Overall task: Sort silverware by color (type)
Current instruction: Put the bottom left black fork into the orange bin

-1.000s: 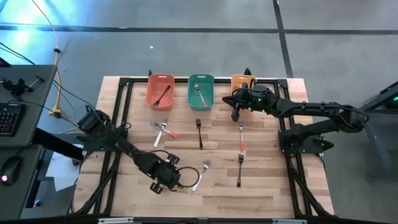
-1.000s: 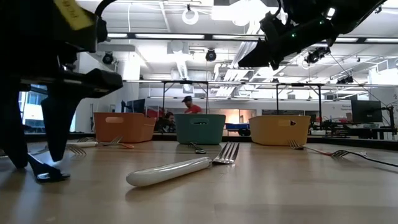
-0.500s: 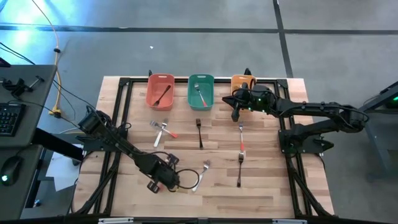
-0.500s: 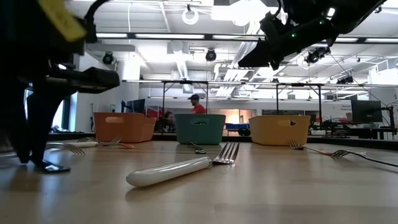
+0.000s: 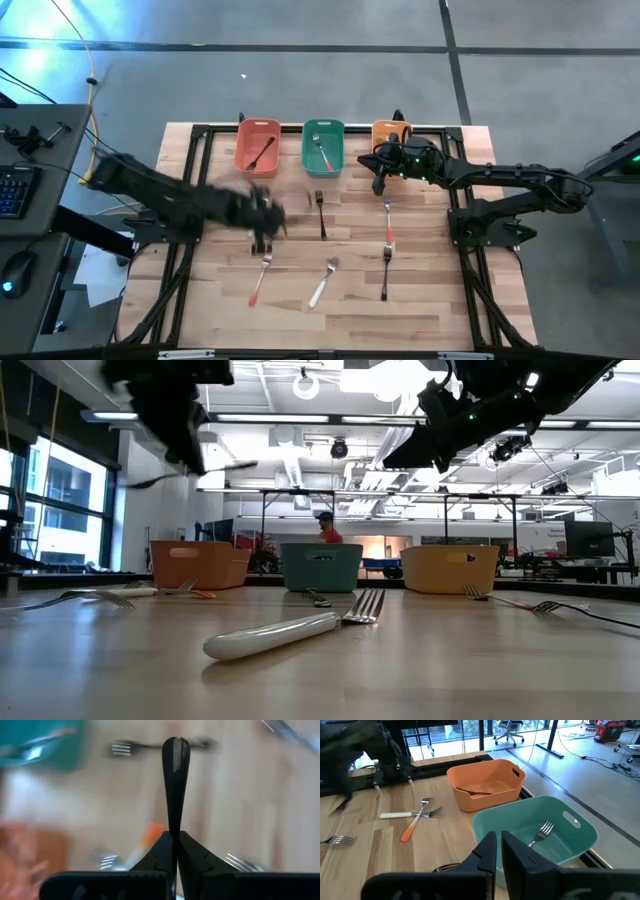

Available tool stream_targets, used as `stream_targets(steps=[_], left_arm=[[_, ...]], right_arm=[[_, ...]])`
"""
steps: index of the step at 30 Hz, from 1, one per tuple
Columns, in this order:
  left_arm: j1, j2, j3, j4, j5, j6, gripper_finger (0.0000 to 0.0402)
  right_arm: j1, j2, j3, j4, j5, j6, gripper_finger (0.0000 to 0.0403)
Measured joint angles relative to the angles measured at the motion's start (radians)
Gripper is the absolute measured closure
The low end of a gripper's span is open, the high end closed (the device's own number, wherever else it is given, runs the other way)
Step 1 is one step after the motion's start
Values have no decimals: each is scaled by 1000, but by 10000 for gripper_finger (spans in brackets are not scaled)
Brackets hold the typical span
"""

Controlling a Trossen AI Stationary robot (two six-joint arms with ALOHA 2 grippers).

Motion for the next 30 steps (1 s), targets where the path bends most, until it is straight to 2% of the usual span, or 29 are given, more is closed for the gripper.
stream_targets(steps=[4, 7, 11, 15, 20, 25, 30], left_arm=[[250, -114, 0, -9, -21, 4, 400], [458, -139, 1, 23, -6, 52, 400], [703, -101, 1, 151, 94, 122, 401], [878, -15, 1, 276, 219, 154, 401], [981, 117, 1, 291, 247, 166, 401], [990, 211, 1, 323, 245, 174, 401], [990, 256, 1, 348, 243, 142, 401]], right_arm=[[0, 0, 0, 2, 0, 0, 394], [0, 0, 0, 2, 0, 0, 394], [0, 0, 0, 2, 0, 0, 394], [0, 0, 0, 0, 0, 0, 394], [0, 0, 0, 0, 0, -5, 394], [0, 1, 0, 1, 0, -8, 394], [0, 1, 0, 1, 0, -8, 394]])
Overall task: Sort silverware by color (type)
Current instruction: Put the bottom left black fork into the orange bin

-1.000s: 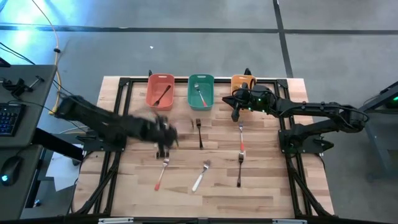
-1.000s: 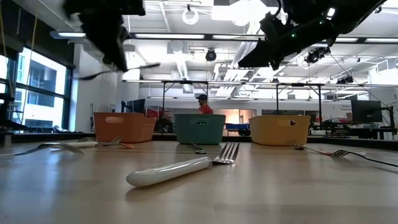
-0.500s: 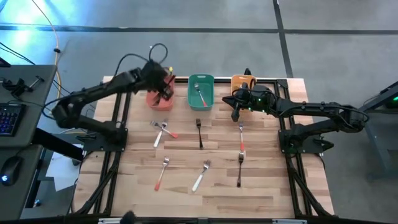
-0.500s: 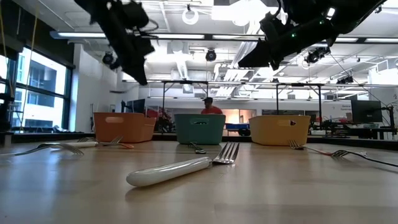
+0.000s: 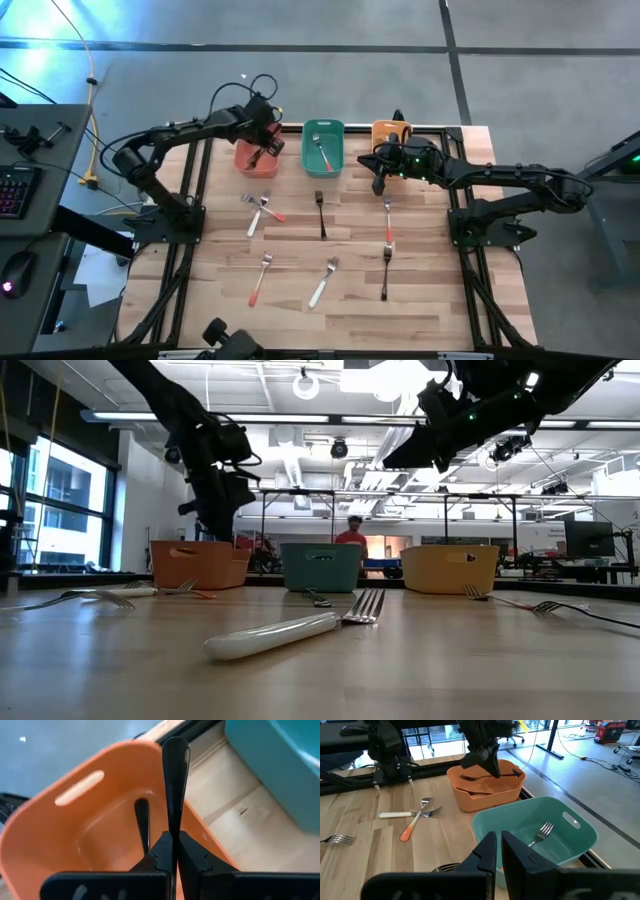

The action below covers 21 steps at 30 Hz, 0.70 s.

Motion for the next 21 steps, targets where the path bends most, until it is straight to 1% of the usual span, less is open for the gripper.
stream_targets(steps=[6, 12, 15, 18, 21], left_arm=[[-1, 7, -17, 14, -9, -38, 401], [17, -4, -120, 104, -15, -73, 401], [21, -4, -149, 147, -10, -75, 400], [21, -4, -155, 147, 1, -63, 387], [21, -9, -155, 136, 1, -17, 362]], right_arm=[[0, 0, 0, 0, 0, 0, 394], [0, 0, 0, 1, 0, -19, 394], [0, 0, 0, 3, 0, -19, 394], [0, 0, 0, 2, 0, -19, 394], [0, 0, 0, 2, 0, -19, 394]])
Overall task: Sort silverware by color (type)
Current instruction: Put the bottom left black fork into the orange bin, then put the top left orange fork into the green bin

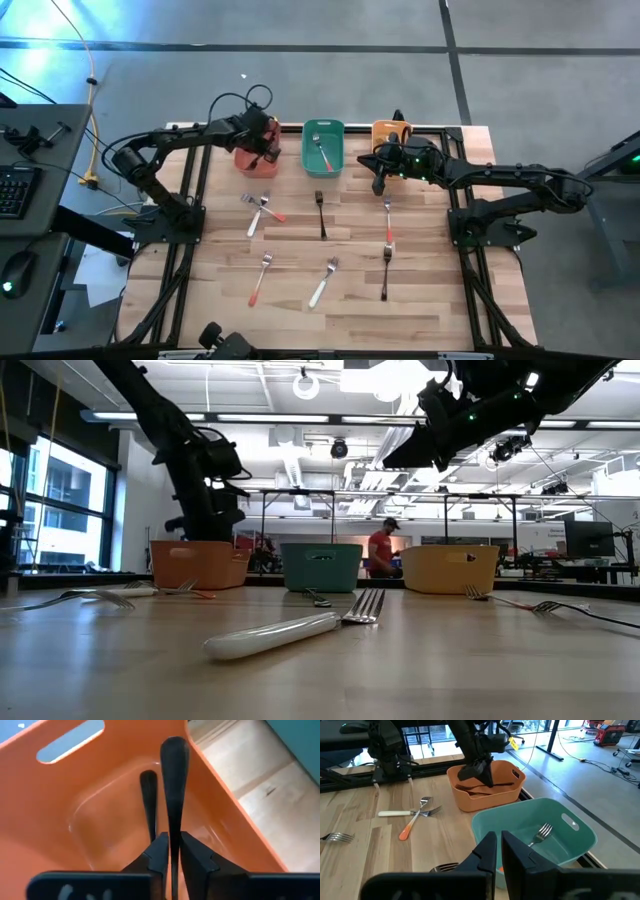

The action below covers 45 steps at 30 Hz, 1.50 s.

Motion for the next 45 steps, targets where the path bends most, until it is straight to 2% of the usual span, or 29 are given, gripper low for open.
stream_targets(steps=[6, 12, 18, 23, 28, 33, 38, 40, 45], left_arm=[[-2, -72, 0, -4, 0, 96, 319], [-71, -230, 0, -117, 30, 250, 319], [-266, -401, 0, -264, 91, 317, 356], [-476, -460, -2, -404, 118, 318, 387], [-670, -428, -3, -485, 114, 263, 389], [-798, -340, -3, -482, 35, 258, 357], [-812, -203, -3, -455, -11, 241, 311], [-800, -147, -3, -433, -32, 279, 296], [-761, -33, -3, -361, -25, 346, 280]], right_arm=[[0, 0, 0, 0, 0, 1, 394], [41, 42, -6, 67, 2, -11, 394], [126, 134, -119, 427, -11, -81, 394], [171, 136, -179, 563, -12, -91, 394], [176, 121, -181, 578, -12, -94, 394], [174, 120, -181, 577, -12, -94, 394], [174, 120, -181, 576, -12, -94, 394], [174, 120, -181, 575, -12, -94, 394], [174, 120, -181, 563, -12, -94, 394]])
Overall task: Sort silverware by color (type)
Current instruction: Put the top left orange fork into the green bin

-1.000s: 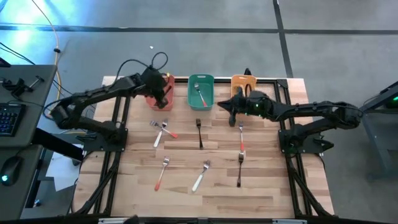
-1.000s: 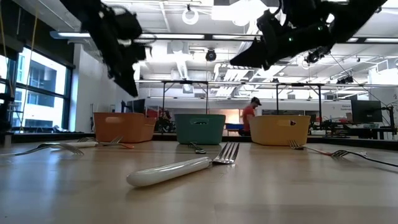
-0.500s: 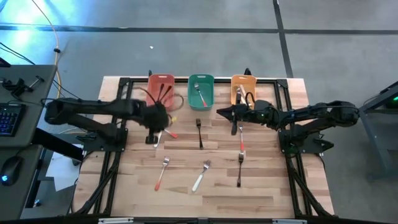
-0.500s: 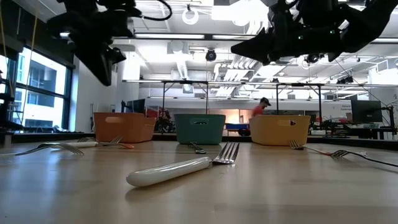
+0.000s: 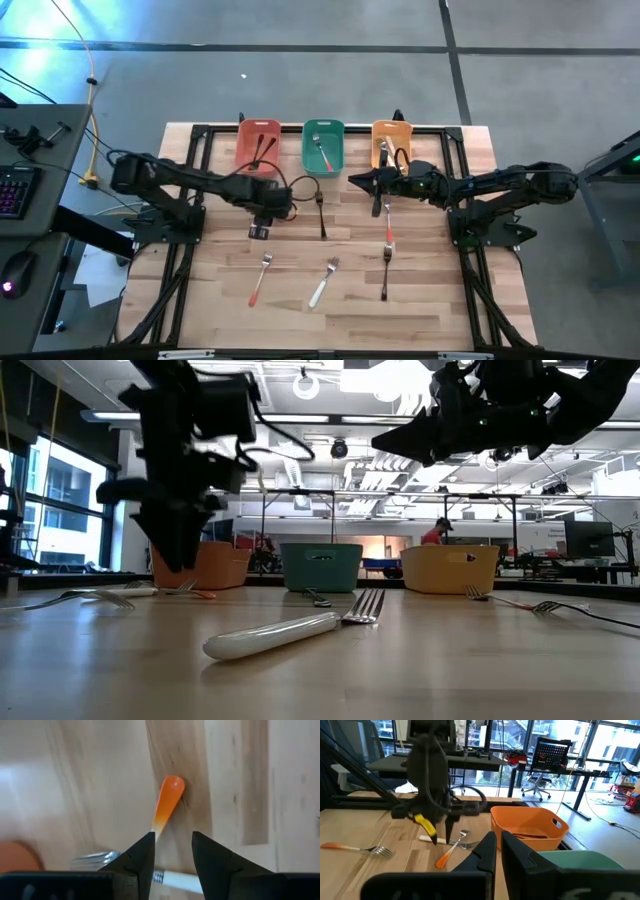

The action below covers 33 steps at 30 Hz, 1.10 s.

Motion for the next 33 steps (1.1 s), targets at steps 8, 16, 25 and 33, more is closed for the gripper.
stream_targets(steps=[8, 16, 25, 33], left_arm=[[49, 77, 0, 3, -35, 35, 282], [77, 123, 0, 3, -23, 53, 303], [66, 140, 10, -15, -21, 200, 390], [22, 125, 62, -77, -149, 298, 396]], right_arm=[[0, 0, 0, -2, 0, -18, 394], [0, 0, 0, -2, 0, -18, 394], [0, 0, 0, -2, 0, -18, 394], [0, 0, 0, -3, 0, -17, 394]])
